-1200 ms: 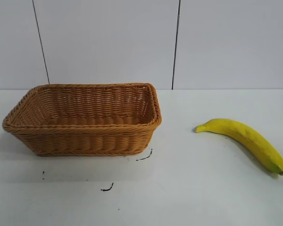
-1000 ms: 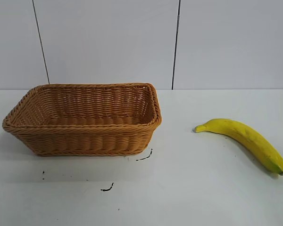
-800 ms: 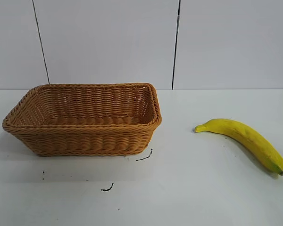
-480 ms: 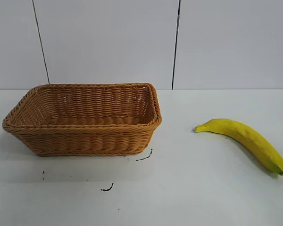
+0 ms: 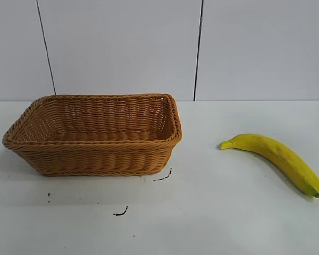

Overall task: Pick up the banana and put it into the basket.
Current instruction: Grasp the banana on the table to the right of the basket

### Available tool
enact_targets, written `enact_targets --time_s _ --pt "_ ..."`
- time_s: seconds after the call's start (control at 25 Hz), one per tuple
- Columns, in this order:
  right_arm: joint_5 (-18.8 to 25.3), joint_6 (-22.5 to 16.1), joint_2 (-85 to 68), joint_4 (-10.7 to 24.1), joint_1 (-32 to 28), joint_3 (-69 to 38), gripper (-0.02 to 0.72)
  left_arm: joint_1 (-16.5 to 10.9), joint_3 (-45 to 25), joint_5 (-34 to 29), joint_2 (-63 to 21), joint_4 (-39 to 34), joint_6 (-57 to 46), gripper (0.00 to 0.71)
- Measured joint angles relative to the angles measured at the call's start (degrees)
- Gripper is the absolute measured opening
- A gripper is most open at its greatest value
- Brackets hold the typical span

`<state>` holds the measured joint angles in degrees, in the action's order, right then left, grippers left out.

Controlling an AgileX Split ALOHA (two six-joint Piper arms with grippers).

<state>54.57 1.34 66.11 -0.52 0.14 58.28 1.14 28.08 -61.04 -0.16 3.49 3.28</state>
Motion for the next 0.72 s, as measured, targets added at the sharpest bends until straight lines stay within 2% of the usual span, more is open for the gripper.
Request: enact_targets --time_s 0.16,0.4,0.48,0.56,0.72 --pt "0.06 3.79 12.98 -1.16 0.00 7.27 0.696 0.00 0.00 0.00 0.00 0.00 0.00 0.695" --pt "0.02 19.68 24.80 -4.81 0.07 16.04 0.696 0.00 0.00 0.00 0.00 0.00 0.00 0.695" --pt "-0.15 23.45 26.50 -5.18 0.89 16.94 0.696 0.00 0.00 0.00 0.00 0.00 0.00 0.695" --pt "-0.09 25.35 27.79 -5.30 2.53 17.21 0.696 0.00 0.00 0.00 0.00 0.00 0.00 0.695" --pt "-1.66 25.03 29.84 -5.30 4.74 17.21 0.696 0.00 0.00 0.00 0.00 0.00 0.00 0.695"
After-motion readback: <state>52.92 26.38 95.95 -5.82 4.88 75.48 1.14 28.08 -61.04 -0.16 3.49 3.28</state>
